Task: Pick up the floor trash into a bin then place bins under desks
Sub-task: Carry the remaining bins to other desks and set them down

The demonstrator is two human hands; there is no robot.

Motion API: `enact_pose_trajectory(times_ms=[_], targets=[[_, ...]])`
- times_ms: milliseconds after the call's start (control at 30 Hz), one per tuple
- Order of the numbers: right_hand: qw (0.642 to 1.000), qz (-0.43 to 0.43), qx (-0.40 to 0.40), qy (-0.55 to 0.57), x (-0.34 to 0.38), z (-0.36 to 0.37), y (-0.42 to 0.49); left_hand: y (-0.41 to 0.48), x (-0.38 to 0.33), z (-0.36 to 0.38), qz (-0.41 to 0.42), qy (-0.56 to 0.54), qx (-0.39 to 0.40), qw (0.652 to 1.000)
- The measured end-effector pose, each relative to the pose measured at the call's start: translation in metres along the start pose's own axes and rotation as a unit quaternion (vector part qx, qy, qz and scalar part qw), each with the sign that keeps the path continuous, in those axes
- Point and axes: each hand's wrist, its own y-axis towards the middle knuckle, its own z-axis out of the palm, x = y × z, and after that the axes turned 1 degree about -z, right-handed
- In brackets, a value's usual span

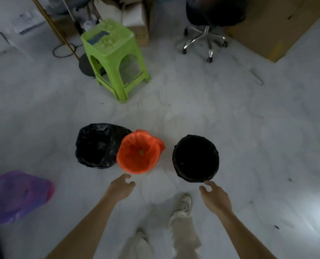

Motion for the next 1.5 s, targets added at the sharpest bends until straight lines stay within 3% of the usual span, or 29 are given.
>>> enact_pose_trajectory(times_ms=[167, 300, 467, 567, 667, 833, 967, 1133, 1300, 1500], targets=[[0.983, 0.130, 0.030, 0.129, -0.013, 0.042, 0.129, 0.123, -0.008, 0.046, -0.093, -0.061, 0.014, 0.994], [0.932, 0.259, 0.059, 0.248, -0.041, 0.092, 0.223, 0.211, -0.007, 0.094, -0.179, -0.123, 0.060, 0.974], [0.796, 0.375, 0.035, 0.474, -0.069, 0.148, 0.319, 0.309, 0.017, 0.134, -0.306, -0.368, 0.088, 0.874], [0.746, 0.381, 0.013, 0.546, -0.068, 0.164, 0.359, 0.343, 0.020, 0.142, -0.339, -0.457, 0.054, 0.820], [0.763, 0.382, -0.013, 0.521, -0.057, 0.155, 0.365, 0.341, 0.008, 0.137, -0.347, -0.539, 0.015, 0.767], [0.791, 0.349, -0.049, 0.500, -0.017, 0.079, 0.322, 0.283, -0.041, 0.090, -0.309, -0.608, -0.024, 0.731], [0.835, 0.278, -0.067, 0.470, 0.037, -0.008, 0.255, 0.187, -0.082, 0.035, -0.312, -0.624, -0.006, 0.716], [0.885, 0.128, -0.070, 0.443, 0.154, -0.123, 0.156, 0.066, -0.123, -0.072, -0.217, -0.695, -0.038, 0.685], [0.899, 0.014, -0.038, 0.435, 0.270, -0.186, 0.095, 0.001, -0.130, -0.175, -0.127, -0.751, -0.126, 0.636], [0.904, -0.065, 0.044, 0.419, 0.388, -0.200, 0.050, -0.040, -0.094, -0.266, -0.100, -0.798, -0.187, 0.563]])
